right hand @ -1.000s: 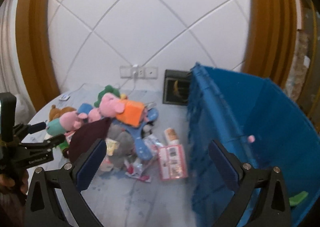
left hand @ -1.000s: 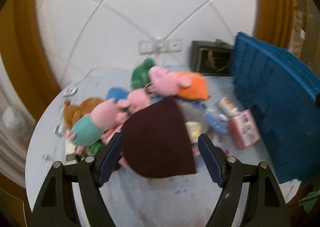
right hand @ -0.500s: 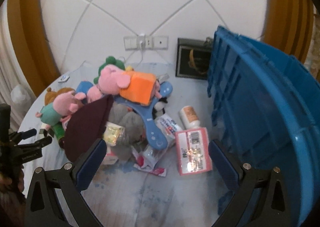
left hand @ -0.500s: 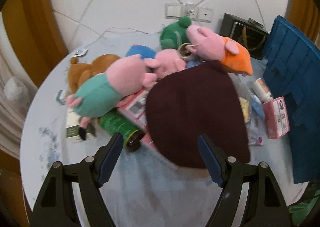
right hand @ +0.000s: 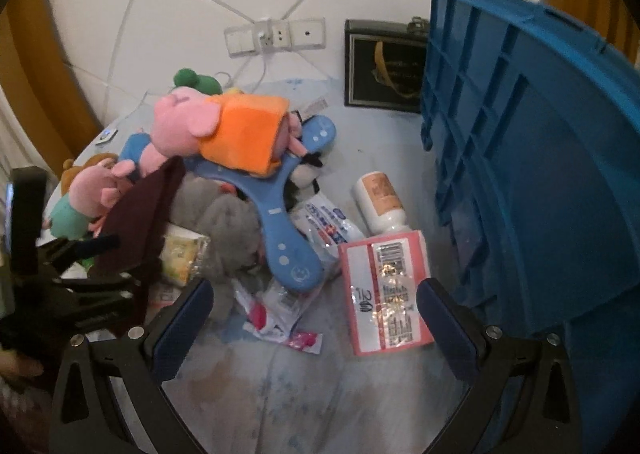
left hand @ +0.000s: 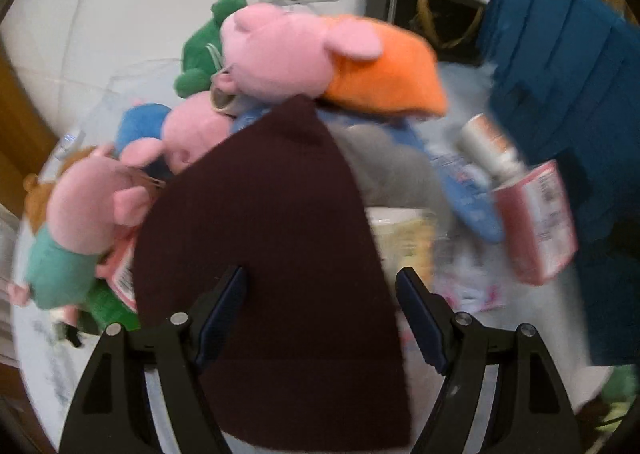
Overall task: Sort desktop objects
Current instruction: 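Grasp the maroon knit hat with the left gripper while the right grasps the gray plush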
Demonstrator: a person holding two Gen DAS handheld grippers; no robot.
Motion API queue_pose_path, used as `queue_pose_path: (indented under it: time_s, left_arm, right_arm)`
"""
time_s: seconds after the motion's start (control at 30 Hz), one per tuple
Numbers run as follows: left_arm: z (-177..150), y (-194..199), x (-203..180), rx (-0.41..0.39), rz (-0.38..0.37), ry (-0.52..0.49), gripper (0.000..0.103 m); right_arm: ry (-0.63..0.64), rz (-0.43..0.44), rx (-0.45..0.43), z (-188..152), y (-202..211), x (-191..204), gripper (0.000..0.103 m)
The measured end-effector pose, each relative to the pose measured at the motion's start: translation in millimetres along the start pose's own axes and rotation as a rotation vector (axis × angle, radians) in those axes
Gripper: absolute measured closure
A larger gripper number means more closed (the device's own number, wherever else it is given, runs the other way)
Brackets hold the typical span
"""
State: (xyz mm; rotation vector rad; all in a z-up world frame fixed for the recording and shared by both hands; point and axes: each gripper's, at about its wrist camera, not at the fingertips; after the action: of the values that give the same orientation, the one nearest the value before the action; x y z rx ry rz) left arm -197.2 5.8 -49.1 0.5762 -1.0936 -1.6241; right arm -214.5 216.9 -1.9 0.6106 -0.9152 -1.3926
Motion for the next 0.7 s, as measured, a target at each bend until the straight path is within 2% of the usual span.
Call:
queue_pose_path:
  time_s: [0.03,0.07,0.13,0.17,0.2,0.23,0.27,0.3,0.4,0.5,0.6,0.7]
  left_arm:
    - [-2,-2,4,0.004,0.019,-0.003,0.028]
    - [-5,-3,14,0.003,0.011,0.024,0.039]
    - [-13,1,40,-0.015,-0.035,0.104,0.053]
    - [-15,2,48,-0.02,-0.03,0.123,0.062]
    - [-18,5,59,-0.023,0.001,0.135,0.068]
    - [-19,4,65,-0.013,0.052,0.136,0.079]
    - [-20,2,72,0.001,0.092,0.138,0.081]
    - [-23,-4,81,0.015,0.094,0.158,0.081]
    - [-30,-11,94,0.021,0.036,0.205,0.08]
    - [-26,-16,88,0.024,0.056,0.166,0.077]
    - [-22,-22,82,0.028,0.067,0.148,0.073]
    - [-19,-25,82,0.021,0.066,0.141,0.073]
  right_arm:
    - [0.001,0.003,0.008,0,-4,0,0.0]
    - [0.005,0.009,0.018,1,-9,2,0.0]
    - [0.015,0.021,0.033,3,-18,7,0.0]
    - [0.019,0.031,0.04,3,-22,11,0.0]
    - [0.025,0.048,0.051,4,-28,16,0.0]
    - [0.03,0.064,0.061,4,-33,21,0.0]
    - [0.038,0.081,0.071,4,-38,26,0.0]
    - [0.048,0.1,0.082,5,-45,34,0.0]
    - [0.071,0.145,0.105,6,-63,54,0.0]
    - [0.095,0.153,0.121,9,-79,68,0.001]
    - [0.139,0.142,0.143,12,-98,84,0.018]
    - [0.171,0.144,0.176,13,-114,94,0.018]
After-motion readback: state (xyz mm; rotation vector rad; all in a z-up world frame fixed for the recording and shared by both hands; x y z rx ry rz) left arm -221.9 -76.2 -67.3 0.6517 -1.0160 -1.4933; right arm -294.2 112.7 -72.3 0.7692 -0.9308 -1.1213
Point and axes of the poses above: each gripper's, at about its wrist camera, not at the fingertips, and y roughly against the way its jaws point, x to its left, z to its top, and after that the axes turned 13 degrees about -y, right-handed
